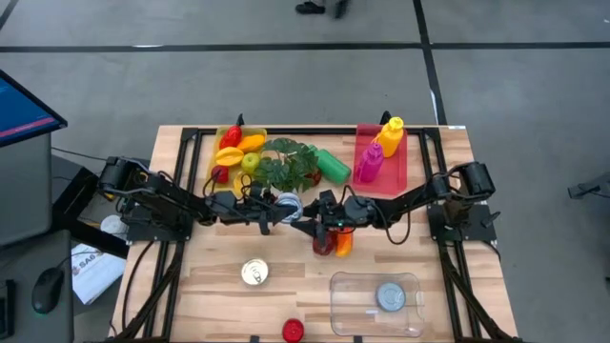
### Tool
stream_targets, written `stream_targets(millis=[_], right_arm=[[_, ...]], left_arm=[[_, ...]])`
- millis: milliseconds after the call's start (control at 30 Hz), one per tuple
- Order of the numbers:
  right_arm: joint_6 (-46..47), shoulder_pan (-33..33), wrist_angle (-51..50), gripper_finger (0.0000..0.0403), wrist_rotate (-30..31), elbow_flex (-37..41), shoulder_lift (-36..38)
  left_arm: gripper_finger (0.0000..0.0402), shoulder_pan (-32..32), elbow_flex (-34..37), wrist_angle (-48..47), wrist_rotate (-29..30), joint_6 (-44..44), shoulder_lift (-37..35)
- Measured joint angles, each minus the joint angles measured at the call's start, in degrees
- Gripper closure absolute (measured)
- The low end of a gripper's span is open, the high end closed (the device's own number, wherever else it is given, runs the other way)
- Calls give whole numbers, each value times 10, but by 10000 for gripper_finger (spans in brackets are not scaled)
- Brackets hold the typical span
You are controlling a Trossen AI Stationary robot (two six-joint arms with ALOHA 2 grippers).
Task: Pick & Place Food Item
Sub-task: Put the red tuna can into the transparent bin
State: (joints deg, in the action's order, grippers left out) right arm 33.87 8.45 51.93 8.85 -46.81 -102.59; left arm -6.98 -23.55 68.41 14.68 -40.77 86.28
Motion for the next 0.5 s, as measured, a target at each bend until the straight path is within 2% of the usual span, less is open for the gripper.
stream_targets(millis=[133,367,500], right_arm=[[0,0,5,182,1,0,0],[6,0,7,236,0,0,0],[8,0,8,245,-2,0,0]], left_arm=[[284,0,0,2,0,0,0],[284,0,0,3,-6,6,0],[283,-1,0,3,-25,13,0]])
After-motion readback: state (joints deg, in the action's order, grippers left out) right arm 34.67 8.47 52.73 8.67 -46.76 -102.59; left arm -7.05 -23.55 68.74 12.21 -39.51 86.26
